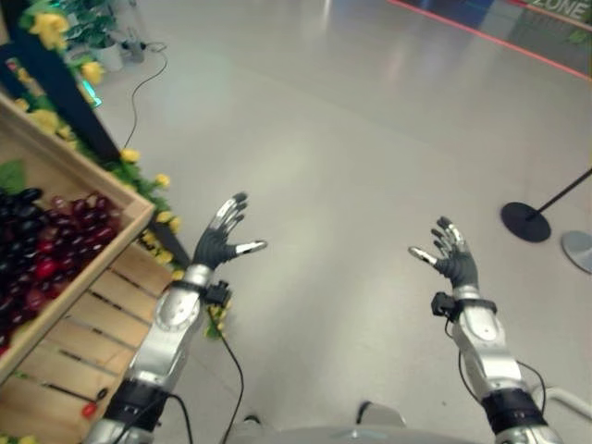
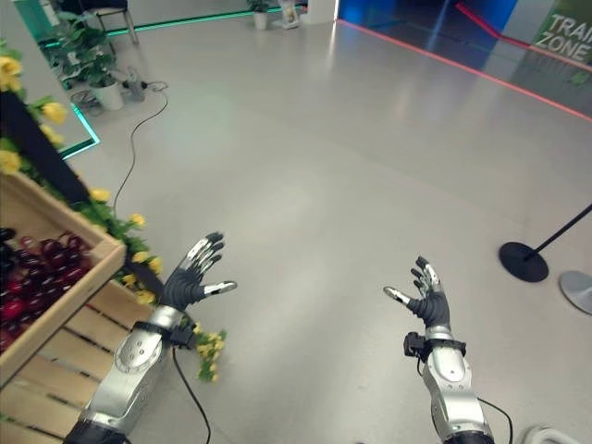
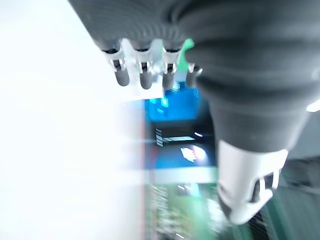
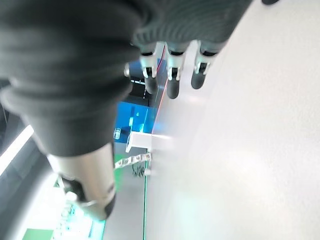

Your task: Pick up the fruits from the basket on one side to the basket on the other side

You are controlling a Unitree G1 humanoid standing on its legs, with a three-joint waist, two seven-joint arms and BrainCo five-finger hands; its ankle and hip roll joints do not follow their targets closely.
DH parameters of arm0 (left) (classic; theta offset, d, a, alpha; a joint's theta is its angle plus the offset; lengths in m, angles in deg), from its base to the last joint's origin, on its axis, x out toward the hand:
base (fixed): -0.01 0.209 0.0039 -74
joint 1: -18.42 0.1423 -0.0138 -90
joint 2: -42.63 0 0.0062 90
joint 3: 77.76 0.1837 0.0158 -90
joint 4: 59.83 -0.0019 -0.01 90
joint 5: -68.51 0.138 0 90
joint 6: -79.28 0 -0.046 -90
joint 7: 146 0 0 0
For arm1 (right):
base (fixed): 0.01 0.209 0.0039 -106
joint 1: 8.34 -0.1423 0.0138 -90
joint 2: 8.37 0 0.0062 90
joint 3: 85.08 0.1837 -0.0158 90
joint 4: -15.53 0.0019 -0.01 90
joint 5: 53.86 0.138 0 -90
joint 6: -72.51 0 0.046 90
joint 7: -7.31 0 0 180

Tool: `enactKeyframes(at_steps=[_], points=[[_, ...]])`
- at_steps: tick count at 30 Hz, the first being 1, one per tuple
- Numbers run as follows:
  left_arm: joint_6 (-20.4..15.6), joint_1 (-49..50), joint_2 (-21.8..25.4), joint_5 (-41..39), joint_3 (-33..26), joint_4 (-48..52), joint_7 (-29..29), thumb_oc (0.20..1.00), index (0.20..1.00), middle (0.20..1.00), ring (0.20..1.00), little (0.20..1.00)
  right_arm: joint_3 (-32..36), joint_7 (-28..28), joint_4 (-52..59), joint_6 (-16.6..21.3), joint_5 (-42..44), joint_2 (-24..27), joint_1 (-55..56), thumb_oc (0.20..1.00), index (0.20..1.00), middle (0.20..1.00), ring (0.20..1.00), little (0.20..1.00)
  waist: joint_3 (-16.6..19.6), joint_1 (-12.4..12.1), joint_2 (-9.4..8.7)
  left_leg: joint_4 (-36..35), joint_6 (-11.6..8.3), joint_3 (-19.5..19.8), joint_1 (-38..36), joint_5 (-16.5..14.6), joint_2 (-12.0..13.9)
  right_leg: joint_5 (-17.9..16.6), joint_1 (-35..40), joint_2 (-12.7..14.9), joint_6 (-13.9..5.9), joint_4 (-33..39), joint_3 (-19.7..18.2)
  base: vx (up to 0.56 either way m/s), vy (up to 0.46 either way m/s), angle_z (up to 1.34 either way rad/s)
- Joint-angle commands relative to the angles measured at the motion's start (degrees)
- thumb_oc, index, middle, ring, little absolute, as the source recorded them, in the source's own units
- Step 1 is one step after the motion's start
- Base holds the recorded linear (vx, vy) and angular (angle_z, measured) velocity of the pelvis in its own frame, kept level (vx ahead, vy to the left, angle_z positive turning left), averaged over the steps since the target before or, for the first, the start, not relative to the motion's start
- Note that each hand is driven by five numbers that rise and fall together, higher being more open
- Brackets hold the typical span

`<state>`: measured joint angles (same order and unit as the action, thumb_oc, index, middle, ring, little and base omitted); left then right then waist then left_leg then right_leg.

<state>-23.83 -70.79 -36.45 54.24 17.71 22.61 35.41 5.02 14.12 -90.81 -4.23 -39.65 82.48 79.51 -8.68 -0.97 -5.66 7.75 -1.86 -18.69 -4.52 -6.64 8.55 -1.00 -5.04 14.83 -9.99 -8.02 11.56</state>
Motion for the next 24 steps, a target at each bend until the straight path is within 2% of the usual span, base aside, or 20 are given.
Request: enactKeyframes(at_steps=[1, 2, 3, 4, 5, 7, 8, 9, 11, 12, 13, 14, 15, 16, 18, 21, 24], points=[[-2.9, -0.7, 0.5, 1.0, -1.0, 1.5, 2.5, 1.0, 1.0, 1.0, 1.0, 1.0, 2.0, 0.5, 3.6, 2.4, 2.6, 1.6, -0.5, 1.0, 1.0, 1.0, 1.0, 1.0, 2.6, 1.4, 0.19, -0.8, -1.3, 3.7, 6.0, 3.0, 1.7, 0.2, 4.5, 0.6, -2.16, 2.4, -2.8, 0.03, -0.471, -1.07], [-2.6, -0.3, -0.1, 1.3, -1.6, -1.5, 3.5, 1.0, 1.0, 1.0, 1.0, 1.0, 1.3, -0.2, 2.4, 2.7, 4.2, 1.6, 0.4, 1.0, 1.0, 1.0, 1.0, 1.0, 2.2, 2.0, 0.48, -1.4, -2.63, 4.8, 5.0, 4.9, 4.3, 4.0, 4.0, -2.2, -0.74, 1.1, -4.2, 0.05, -0.559, -0.66], [-2.5, 0.0, -0.6, 1.7, -2.3, -3.3, 4.9, 1.0, 1.0, 1.0, 1.0, 1.0, 0.6, -0.3, 1.7, 2.8, 4.3, 1.9, 0.8, 1.0, 1.0, 1.0, 1.0, 1.0, 1.6, 2.6, 1.03, -2.3, -3.8, 5.6, 4.3, 7.1, 6.6, 5.5, 3.5, -4.8, 0.17, -0.4, -4.6, 0.04, -0.566, -0.47], [-2.5, -0.1, -0.6, 1.7, -2.3, -3.4, 4.9, 1.0, 1.0, 1.0, 1.0, 1.0, 0.6, -0.3, 1.6, 2.8, 4.3, 1.9, 0.8, 1.0, 1.0, 1.0, 1.0, 1.0, 1.7, 2.5, 1.14, -2.5, -3.88, 5.5, 4.4, 7.4, 6.8, 5.3, 3.3, -5.0, 0.32, -0.3, -4.6, -0.01, -0.476, -0.36], [-2.4, -0.1, -1.8, 1.5, -2.4, -7.0, 5.5, 1.0, 1.0, 1.0, 1.0, 1.0, 0.0, -0.7, 1.9, 2.6, 4.2, 3.1, 1.3, 1.0, 1.0, 1.0, 1.0, 1.0, 1.0, 2.9, 1.64, -3.5, -4.47, 7.6, 4.5, 9.7, 8.0, 6.0, 3.4, -7.7, 1.93, 0.2, -4.9, -0.01, -0.407, -0.34], [-1.8, 0.0, -3.6, 1.8, -2.0, -13.6, 6.3, 1.0, 1.0, 1.0, 1.0, 1.0, -0.8, -0.8, -1.1, 2.5, 5.1, 3.6, 1.8, 1.0, 1.0, 1.0, 1.0, 1.0, 0.6, 3.4, 1.85, -2.9, -4.54, 8.8, 4.3, 10.8, 9.1, 6.7, 4.6, -9.8, 3.03, 1.7, -5.4, 0.02, -0.433, -0.28], [-1.4, -0.7, -4.5, 2.3, -1.1, -17.2, 7.6, 1.0, 1.0, 1.0, 1.0, 1.0, -1.4, -0.2, -2.9, 2.5, 5.3, 4.0, 1.6, 1.0, 1.0, 1.0, 1.0, 1.0, -0.2, 2.8, 2.11, -0.8, -4.37, 12.1, 5.0, 11.7, 8.1, 6.5, 5.0, -10.5, 3.67, 1.9, -5.8, 0.0, -0.303, -0.26], [-1.2, -0.8, -4.8, 4.0, -0.6, -18.9, 8.3, 1.0, 1.0, 1.0, 1.0, 1.0, -1.6, 0.0, -4.9, 2.5, 6.6, 4.0, 1.3, 1.0, 1.0, 1.0, 1.0, 1.0, -0.7, 2.5, 2.03, 1.4, -3.85, 14.7, 5.7, 10.0, 5.4, 6.3, 5.3, -10.7, 4.21, 2.5, -6.1, -0.03, -0.301, -0.32], [-0.7, -0.3, -5.7, 6.5, 0.2, -23.1, 8.6, 1.0, 1.0, 1.0, 1.0, 1.0, -2.2, -0.1, -8.9, 2.1, 7.1, 3.9, 1.0, 1.0, 1.0, 1.0, 1.0, 1.0, -1.1, 1.3, 1.49, 6.3, -2.6, 19.3, 8.3, 5.2, -3.6, 5.6, 6.1, -10.9, 4.76, 3.5, -6.8, 0.0, -0.256, -0.33], [-0.7, -0.3, -5.7, 6.5, 0.3, -23.1, 8.6, 1.0, 1.0, 1.0, 1.0, 1.0, -2.2, -0.1, -8.9, 2.2, 7.1, 3.9, 1.0, 1.0, 1.0, 1.0, 1.0, 1.0, -1.0, 1.4, 1.46, 6.4, -2.56, 19.4, 8.6, 5.3, -3.7, 5.5, 6.0, -10.8, 4.73, 3.6, -6.7, 0.03, -0.228, -0.32], [0.2, -0.2, -6.8, 7.1, 0.4, -28.3, 9.4, 1.0, 1.0, 1.0, 1.0, 1.0, -2.1, 0.5, -12.6, 1.7, 7.3, 3.2, 1.5, 1.0, 1.0, 1.0, 1.0, 1.0, -0.5, 1.7, 1.69, 4.8, -1.34, 16.4, 9.3, 3.9, -6.3, 5.1, 6.6, -11.5, 4.73, 4.4, -6.2, 0.01, -0.127, -0.28], [0.1, -0.2, -6.9, 7.1, 0.4, -28.5, 9.5, 1.0, 1.0, 1.0, 1.0, 1.0, -2.1, 0.5, -12.7, 1.8, 7.4, 3.2, 1.4, 1.0, 1.0, 1.0, 1.0, 1.0, -0.6, 1.6, 1.69, 4.7, -1.31, 16.4, 9.2, 3.9, -6.3, 5.1, 6.7, -11.5, 4.71, 4.5, -6.2, 0.02, -0.146, -0.03], [0.9, 0.4, -8.0, 8.5, 0.7, -32.8, 10.4, 1.0, 1.0, 1.0, 1.0, 1.0, -2.3, 1.1, -16.2, 1.3, 7.0, 2.8, 1.9, 1.0, 1.0, 1.0, 1.0, 1.0, 0.1, 1.8, 2.76, 0.8, -0.83, 14.8, 7.6, 4.5, -6.7, 5.2, 6.9, -12.1, 4.7, 5.1, -5.7, 0.0, -0.027, 0.19], [1.2, 0.4, -8.4, 8.9, 0.8, -35.2, 10.9, 1.0, 1.0, 1.0, 1.0, 1.0, -2.6, 1.6, -19.5, 0.9, 7.4, 2.5, 1.5, 1.0, 1.0, 1.0, 1.0, 1.0, 0.4, 2.1, 2.83, -0.3, -1.06, 15.3, 6.8, 4.8, -6.5, 5.1, 7.0, -12.3, 4.72, 5.4, -5.9, 0.0, -0.02, 0.19], [1.7, 0.7, -9.7, 9.0, 0.8, -39.9, 12.1, 1.0, 1.0, 1.0, 1.0, 1.0, -3.5, 1.9, -27.3, 0.5, 9.1, 1.3, 0.5, 1.0, 1.0, 1.0, 1.0, 1.0, 0.8, 1.8, 2.83, -0.9, -1.41, 18.6, 6.7, 4.9, -8.0, 4.7, 6.8, -12.2, 4.64, 6.1, -6.6, -0.01, 0.01, -0.06], [2.7, -0.4, -11.1, 7.0, 0.1, -46.4, 11.9, 1.0, 1.0, 1.0, 1.0, 1.0, -4.3, 1.0, -34.9, -1.3, 9.9, 0.2, 0.2, 1.0, 1.0, 1.0, 1.0, 1.0, 1.3, 2.7, 3.11, -3.7, -1.89, 15.0, 5.1, 5.8, -5.6, 3.9, 7.8, -11.5, 4.19, 7.9, -4.6, -0.01, 0.017, -0.05], [2.8, 0.0, -12.0, 7.1, 0.0, -49.9, 11.6, 1.0, 1.0, 1.0, 1.0, 1.0, -5.4, -0.1, -40.0, -2.3, 7.9, 0.0, 0.5, 1.0, 1.0, 1.0, 1.0, 1.0, 1.9, 2.1, 3.2, -5.2, -1.56, 16.3, 4.1, 5.7, -6.0, 3.5, 8.4, -11.4, 4.12, 8.7, -4.5, 0.05, 0.015, 0.03]])
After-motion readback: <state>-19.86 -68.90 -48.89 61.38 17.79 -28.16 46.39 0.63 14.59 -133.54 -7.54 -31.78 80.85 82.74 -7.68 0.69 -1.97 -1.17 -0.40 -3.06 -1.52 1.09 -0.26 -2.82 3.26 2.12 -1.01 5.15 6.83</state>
